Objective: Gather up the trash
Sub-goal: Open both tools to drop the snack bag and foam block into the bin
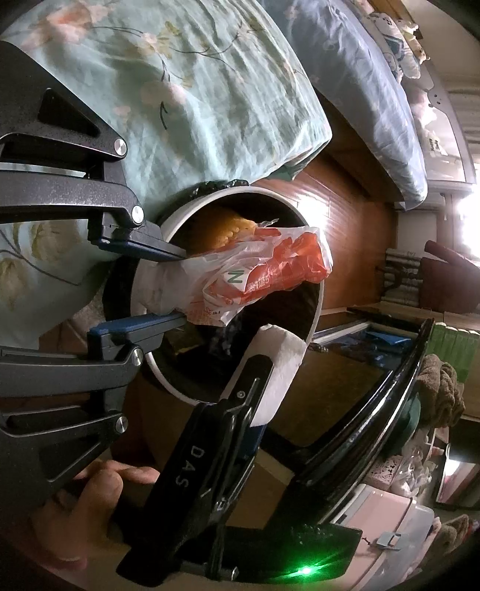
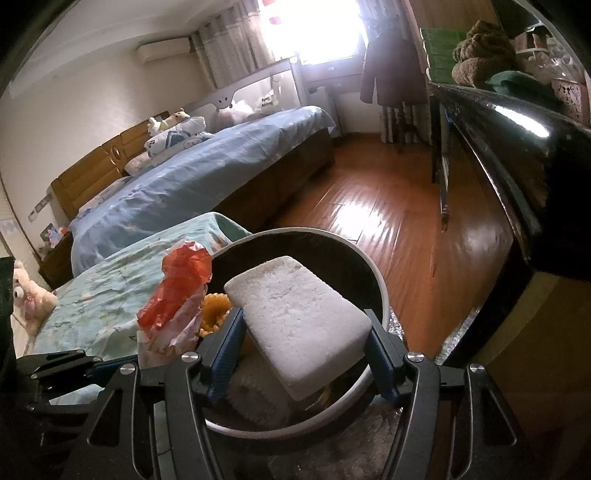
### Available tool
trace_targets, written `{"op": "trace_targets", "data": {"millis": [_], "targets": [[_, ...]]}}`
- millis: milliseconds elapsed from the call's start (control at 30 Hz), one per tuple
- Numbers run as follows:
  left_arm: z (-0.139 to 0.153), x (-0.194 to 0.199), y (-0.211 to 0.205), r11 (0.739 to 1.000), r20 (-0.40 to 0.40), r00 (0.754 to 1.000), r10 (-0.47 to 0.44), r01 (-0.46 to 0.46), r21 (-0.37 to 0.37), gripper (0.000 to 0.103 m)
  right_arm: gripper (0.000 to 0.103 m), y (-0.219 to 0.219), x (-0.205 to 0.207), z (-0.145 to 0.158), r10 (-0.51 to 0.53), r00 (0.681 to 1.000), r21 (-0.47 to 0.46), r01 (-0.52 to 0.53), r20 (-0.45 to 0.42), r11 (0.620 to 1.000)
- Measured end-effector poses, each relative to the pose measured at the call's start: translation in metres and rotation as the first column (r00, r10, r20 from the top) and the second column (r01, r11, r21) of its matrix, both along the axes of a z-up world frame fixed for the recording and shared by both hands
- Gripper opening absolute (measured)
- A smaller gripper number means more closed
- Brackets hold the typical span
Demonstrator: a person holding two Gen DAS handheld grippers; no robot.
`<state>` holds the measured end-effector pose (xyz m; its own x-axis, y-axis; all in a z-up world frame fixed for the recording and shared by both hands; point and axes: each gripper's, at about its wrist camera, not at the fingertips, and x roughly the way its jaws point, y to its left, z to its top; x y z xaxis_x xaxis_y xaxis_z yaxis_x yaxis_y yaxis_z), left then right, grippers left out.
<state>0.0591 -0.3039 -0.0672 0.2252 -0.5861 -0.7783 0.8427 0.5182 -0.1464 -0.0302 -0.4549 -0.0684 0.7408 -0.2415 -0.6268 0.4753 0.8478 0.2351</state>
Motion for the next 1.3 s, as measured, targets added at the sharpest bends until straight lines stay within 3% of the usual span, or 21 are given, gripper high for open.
{"op": "trace_targets", "data": {"millis": [633,733,800,833,1300], "targets": [[-0.001,0.011,-0.009,1.0,-0.039,0.999,-0.003,0.003,0.0,0.027,0.066,-0.007,0.01,-0.004,-0.009,1.0,0.016,0.009,-0.017,1.0],[0.0,0.011,-0.009,1.0,-0.042,0.999,0.002,-0.002,-0.001,0.032,0.068,-0.009,0.012,-0.004,-0.006,1.0,0.025,0.006,-0.016,1.0],[0.0,0.012,-0.008,1.0,-0.041,0.999,0.01,-0.011,-0.005,0.045,0.07,-0.011,0.012,-0.004,-0.003,1.0,0.047,0.004,-0.011,0.999],[0.001,0.012,-0.006,1.0,-0.038,0.999,0.016,-0.016,-0.008,0.047,0.07,-0.012,0.013,-0.004,-0.003,1.0,0.056,0.004,-0.01,0.998],[-0.002,0.016,0.051,0.988,-0.052,0.989,0.141,-0.144,-0.059,0.05,0.075,-0.006,0.005,-0.003,0.003,1.0,0.106,-0.004,0.007,0.994]]}}
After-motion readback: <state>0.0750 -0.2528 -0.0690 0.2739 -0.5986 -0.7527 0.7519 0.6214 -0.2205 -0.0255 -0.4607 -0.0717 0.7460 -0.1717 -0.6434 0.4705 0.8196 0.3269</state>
